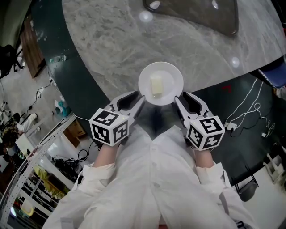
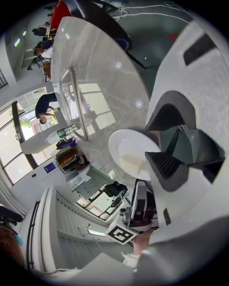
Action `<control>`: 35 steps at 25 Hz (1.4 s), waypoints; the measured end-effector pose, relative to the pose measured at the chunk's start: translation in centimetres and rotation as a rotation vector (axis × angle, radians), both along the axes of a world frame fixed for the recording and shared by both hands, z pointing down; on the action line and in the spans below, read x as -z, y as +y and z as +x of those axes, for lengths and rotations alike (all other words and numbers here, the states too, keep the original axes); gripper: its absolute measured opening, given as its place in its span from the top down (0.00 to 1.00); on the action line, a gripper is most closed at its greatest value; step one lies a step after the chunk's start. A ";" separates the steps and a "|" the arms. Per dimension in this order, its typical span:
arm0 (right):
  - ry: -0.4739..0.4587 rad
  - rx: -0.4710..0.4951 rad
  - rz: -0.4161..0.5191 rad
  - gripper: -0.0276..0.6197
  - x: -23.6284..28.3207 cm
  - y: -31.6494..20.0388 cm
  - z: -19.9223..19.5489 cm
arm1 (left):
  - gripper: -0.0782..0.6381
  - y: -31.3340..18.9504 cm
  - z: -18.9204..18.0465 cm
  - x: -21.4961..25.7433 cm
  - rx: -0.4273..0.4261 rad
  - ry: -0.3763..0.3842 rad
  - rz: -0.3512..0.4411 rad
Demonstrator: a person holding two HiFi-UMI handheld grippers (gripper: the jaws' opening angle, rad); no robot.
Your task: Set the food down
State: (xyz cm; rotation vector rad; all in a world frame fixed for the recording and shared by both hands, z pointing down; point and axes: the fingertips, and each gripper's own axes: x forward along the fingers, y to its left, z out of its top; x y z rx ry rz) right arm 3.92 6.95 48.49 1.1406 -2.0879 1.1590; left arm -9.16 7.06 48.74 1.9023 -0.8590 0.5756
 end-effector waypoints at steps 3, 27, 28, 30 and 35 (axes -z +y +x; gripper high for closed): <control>-0.009 -0.006 0.007 0.76 0.2 -0.3 -0.1 | 0.73 -0.2 0.0 0.0 0.008 0.002 0.000; 0.036 0.005 0.044 0.81 -0.4 -0.5 0.0 | 0.75 -1.1 0.7 -0.4 -0.009 -0.020 0.001; 0.028 0.000 0.047 0.82 -0.4 -0.5 0.0 | 0.75 -1.1 0.7 -0.3 -0.015 -0.024 0.005; 0.011 -0.012 0.053 0.82 -0.3 -0.6 0.1 | 0.75 -1.1 0.8 -0.3 -0.025 -0.028 0.009; -0.011 -0.034 0.057 0.83 -0.2 -0.7 0.2 | 0.76 -1.2 0.9 -0.3 -0.031 -0.032 0.015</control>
